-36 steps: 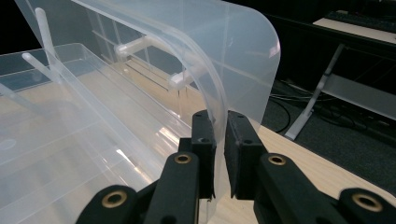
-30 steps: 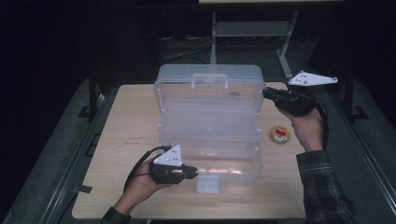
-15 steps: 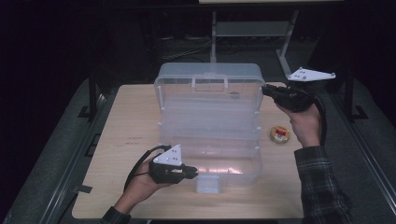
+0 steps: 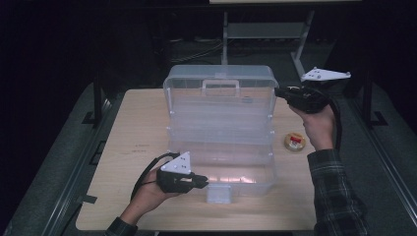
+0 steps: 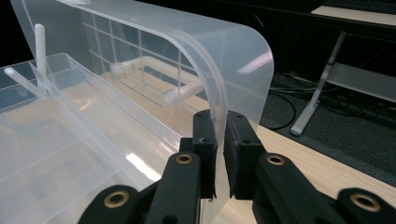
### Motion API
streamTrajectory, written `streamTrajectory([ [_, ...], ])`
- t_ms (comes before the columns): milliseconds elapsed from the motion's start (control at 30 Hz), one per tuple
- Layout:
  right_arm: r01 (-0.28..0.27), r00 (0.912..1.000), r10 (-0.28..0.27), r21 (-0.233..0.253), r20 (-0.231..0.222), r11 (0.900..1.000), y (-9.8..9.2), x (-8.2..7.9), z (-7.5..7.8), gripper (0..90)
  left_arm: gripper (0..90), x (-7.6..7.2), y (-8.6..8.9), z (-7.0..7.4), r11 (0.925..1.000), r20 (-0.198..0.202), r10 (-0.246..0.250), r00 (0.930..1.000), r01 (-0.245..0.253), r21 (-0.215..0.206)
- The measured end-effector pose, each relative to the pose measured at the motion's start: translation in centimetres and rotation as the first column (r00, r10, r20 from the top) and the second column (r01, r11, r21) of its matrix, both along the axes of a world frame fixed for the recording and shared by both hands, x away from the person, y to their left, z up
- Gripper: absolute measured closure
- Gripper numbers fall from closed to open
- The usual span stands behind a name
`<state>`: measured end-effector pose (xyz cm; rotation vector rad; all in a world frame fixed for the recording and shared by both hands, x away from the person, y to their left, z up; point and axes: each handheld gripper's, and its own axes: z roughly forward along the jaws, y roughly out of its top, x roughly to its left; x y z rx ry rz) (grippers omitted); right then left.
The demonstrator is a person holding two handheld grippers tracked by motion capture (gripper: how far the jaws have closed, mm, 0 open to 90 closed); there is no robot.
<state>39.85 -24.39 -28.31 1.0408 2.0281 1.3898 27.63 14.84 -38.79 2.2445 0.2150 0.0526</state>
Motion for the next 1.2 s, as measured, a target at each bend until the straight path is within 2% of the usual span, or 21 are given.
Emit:
streamTrajectory([
  [633,0.017,0.9989,-0.016,0.021,-0.044,1.0,0.0,2.0,-0.2,83.3,82.1,0.3,0.1,0.0,0.9999,-0.012,-0.012,0.9998,0.012,-0.007],
  [1200,0.075,0.9946,-0.073,0.025,-0.074,0.997,0.5,3.5,-0.5,83.3,82.2,0.4,0.1,0.0,0.9998,-0.017,-0.018,0.9997,0.018,-0.008],
])
